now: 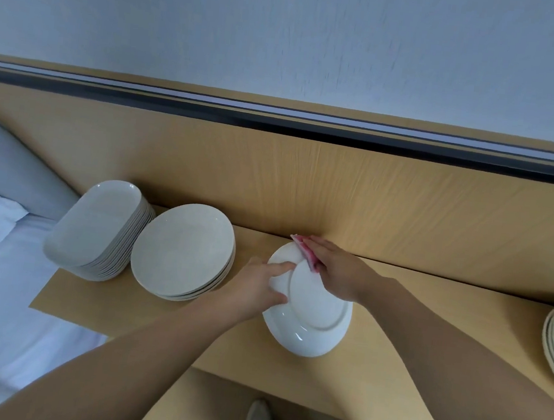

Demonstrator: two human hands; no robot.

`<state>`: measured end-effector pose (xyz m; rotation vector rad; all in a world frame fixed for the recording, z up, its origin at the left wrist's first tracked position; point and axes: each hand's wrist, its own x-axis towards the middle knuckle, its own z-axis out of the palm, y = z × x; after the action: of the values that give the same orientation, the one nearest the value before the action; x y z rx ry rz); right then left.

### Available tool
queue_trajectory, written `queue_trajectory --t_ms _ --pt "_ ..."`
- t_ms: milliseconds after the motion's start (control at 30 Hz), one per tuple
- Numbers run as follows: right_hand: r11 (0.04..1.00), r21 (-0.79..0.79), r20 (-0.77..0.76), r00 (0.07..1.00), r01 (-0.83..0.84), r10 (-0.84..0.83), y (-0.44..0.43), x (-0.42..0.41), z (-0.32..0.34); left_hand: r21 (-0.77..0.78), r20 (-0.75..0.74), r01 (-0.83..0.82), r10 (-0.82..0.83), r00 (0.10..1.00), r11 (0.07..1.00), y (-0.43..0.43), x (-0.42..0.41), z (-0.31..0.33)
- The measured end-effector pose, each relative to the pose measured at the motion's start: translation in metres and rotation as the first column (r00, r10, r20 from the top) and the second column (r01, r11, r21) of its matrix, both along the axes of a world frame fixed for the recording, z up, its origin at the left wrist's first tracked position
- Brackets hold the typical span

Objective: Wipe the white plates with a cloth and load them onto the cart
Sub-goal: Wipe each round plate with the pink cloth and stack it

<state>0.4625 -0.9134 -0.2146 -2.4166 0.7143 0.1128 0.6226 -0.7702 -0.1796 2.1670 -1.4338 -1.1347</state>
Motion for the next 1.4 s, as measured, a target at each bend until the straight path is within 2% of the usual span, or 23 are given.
queue_trajectory --t_ms 233,300,433,567,733,933,1100,1167,1300,1400 --pt "0.955 0.153 0.030 0.965 0.252 -0.260 0.007 -0.010 -0.009 0.002 -0.035 -0.044 0.044 0.998 0.999 0.001 0.003 -0.007" --pt "0.929 0.202 0.012 0.948 0.309 -0.318 0.013 -0.014 -0.010 0.022 -0.019 -0.005 0.006 1.000 1.000 0.003 0.004 -0.008" --pt "0.928 0.258 -0.038 0.963 0.268 -0.268 0.014 -0.012 -0.012 0.116 -0.044 0.084 -0.079 0.996 0.990 -0.001 0.006 -0.009" --pt "0.940 0.279 -0.027 0.981 0.194 -0.194 0.010 -0.007 -0.009 0.134 -0.070 0.070 -0.061 0.996 0.989 -0.006 0.003 -0.017" --pt "0.933 0.302 -0.032 0.981 0.193 -0.193 0.008 -0.012 -0.008 0.105 -0.045 0.008 -0.003 0.999 0.994 0.001 0.000 -0.029" --pt "0.875 0.273 -0.045 0.914 0.400 -0.404 0.021 -0.036 -0.024 0.084 -0.064 -0.051 0.056 0.996 0.995 0.008 -0.005 -0.034" --pt "0.793 0.269 0.021 0.820 0.546 -0.572 0.046 -0.054 -0.043 0.048 -0.068 -0.107 0.111 0.992 0.993 0.013 -0.013 -0.033" --pt "0.799 0.284 0.023 0.830 0.529 -0.558 0.048 -0.059 -0.044 0.059 -0.075 -0.069 0.073 0.994 0.996 0.018 -0.015 -0.032" --pt "0.844 0.314 0.006 0.888 0.434 -0.460 0.031 -0.064 -0.039 0.042 -0.292 -0.110 0.118 0.949 0.993 0.020 -0.010 -0.030" --pt "0.893 0.311 -0.009 0.940 0.326 -0.341 0.018 -0.063 -0.033 0.100 -0.404 -0.142 0.171 0.899 0.985 0.014 -0.001 -0.028"
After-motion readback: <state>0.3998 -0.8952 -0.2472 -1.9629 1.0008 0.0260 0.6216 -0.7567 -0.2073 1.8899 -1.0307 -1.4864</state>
